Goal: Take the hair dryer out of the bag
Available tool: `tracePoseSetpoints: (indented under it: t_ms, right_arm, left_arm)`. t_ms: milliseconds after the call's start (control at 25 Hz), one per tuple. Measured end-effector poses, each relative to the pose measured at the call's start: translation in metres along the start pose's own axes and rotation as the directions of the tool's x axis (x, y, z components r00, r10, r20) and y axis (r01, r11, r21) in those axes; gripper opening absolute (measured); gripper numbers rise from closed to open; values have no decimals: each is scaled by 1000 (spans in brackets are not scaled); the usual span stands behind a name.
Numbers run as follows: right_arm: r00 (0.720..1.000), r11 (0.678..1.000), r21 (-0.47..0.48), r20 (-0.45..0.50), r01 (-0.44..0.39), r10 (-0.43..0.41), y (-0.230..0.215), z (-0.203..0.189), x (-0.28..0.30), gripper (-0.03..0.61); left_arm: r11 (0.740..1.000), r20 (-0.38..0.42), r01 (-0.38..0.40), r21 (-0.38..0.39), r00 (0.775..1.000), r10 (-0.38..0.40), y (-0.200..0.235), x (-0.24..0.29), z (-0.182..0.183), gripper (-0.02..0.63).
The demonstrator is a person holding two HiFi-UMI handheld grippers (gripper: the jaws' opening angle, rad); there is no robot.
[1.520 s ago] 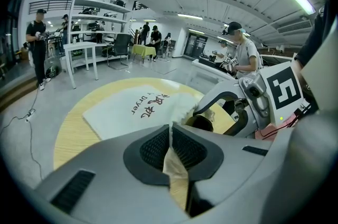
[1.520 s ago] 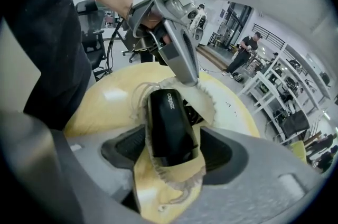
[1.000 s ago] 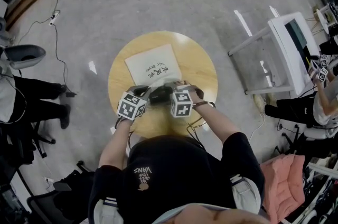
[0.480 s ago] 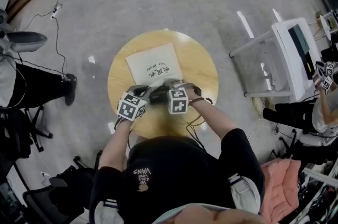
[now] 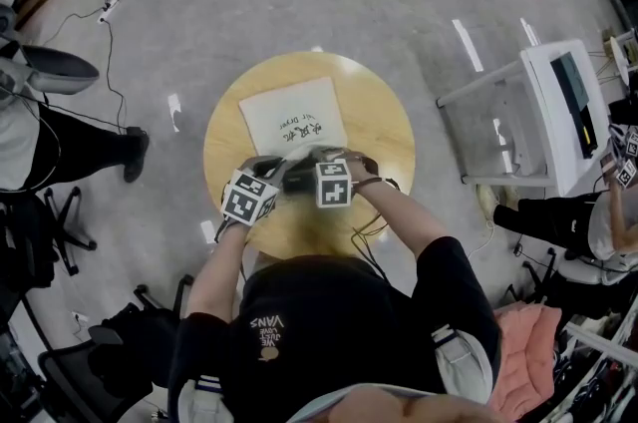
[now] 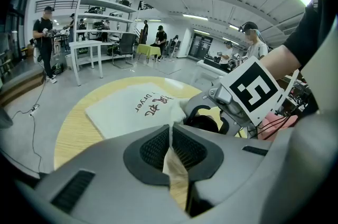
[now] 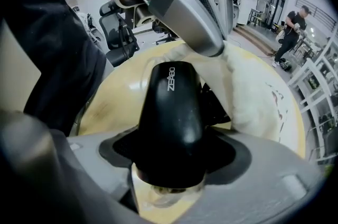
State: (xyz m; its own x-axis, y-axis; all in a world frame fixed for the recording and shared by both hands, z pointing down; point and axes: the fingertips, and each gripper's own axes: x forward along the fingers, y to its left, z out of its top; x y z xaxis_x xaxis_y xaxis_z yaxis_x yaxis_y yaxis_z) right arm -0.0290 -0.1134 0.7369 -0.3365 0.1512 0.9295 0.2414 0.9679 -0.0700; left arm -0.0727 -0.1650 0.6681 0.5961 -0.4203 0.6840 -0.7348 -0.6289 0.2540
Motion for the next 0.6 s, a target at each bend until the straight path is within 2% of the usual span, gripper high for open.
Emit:
tracePoseSetpoints:
  t_ms: [600]
  right_arm:
    - [1000, 1000, 23, 11, -7, 6, -1, 3, 5, 357]
  left_arm:
    - [1000, 0, 0, -5, 1000, 0, 3, 1, -3, 32]
